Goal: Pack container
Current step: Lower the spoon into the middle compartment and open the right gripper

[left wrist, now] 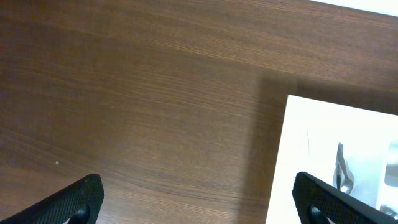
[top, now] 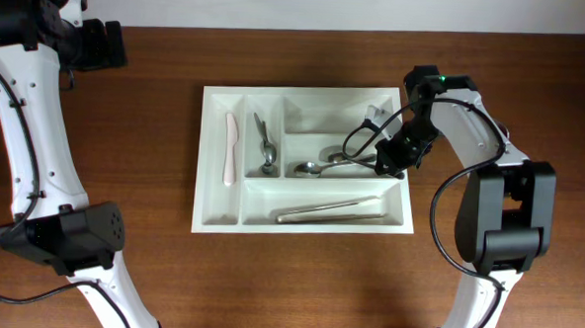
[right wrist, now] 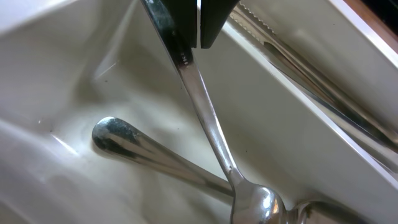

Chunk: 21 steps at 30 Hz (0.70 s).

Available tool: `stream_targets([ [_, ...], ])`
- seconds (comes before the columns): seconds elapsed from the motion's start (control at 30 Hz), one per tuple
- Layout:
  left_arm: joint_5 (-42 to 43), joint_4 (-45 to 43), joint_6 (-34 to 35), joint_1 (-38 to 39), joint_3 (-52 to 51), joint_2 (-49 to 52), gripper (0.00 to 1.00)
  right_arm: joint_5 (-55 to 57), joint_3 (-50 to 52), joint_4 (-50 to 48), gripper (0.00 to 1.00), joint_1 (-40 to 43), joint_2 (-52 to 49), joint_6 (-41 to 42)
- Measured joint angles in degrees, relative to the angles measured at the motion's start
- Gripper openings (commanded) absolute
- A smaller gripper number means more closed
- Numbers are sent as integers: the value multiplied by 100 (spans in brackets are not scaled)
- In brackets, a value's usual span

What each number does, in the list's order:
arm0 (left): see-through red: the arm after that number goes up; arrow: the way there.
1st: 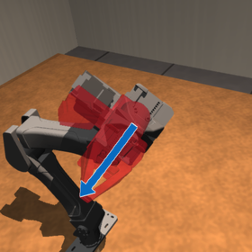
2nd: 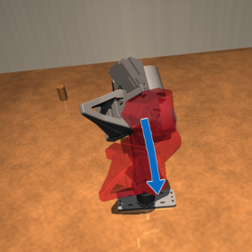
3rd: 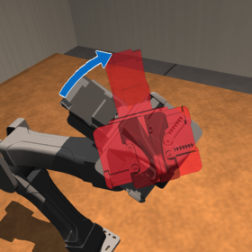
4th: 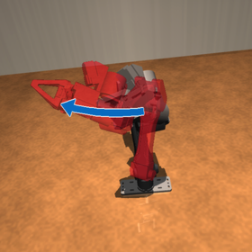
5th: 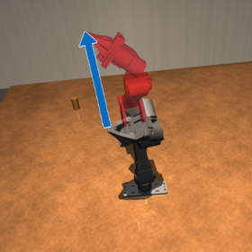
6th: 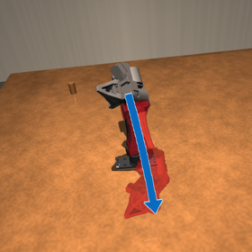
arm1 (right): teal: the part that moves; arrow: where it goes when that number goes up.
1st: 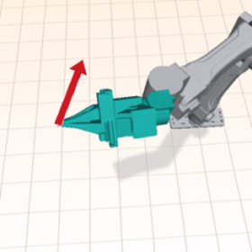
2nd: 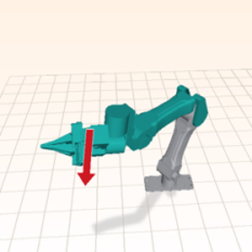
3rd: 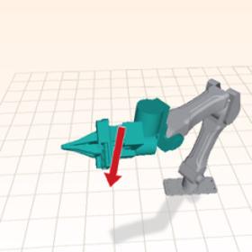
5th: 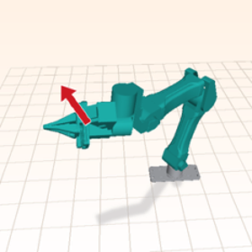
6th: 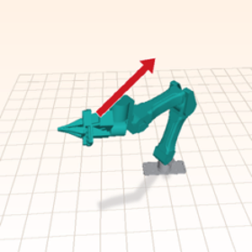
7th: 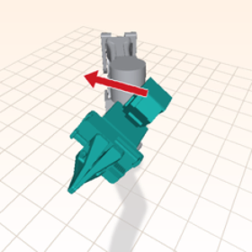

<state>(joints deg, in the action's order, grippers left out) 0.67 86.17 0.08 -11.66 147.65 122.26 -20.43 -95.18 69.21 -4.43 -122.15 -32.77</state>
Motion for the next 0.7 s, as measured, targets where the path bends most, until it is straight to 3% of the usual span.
stream_targets([
  [0.7,-2,0,0,0,0,0,99,391,-662,883,4,501,413,455],
])
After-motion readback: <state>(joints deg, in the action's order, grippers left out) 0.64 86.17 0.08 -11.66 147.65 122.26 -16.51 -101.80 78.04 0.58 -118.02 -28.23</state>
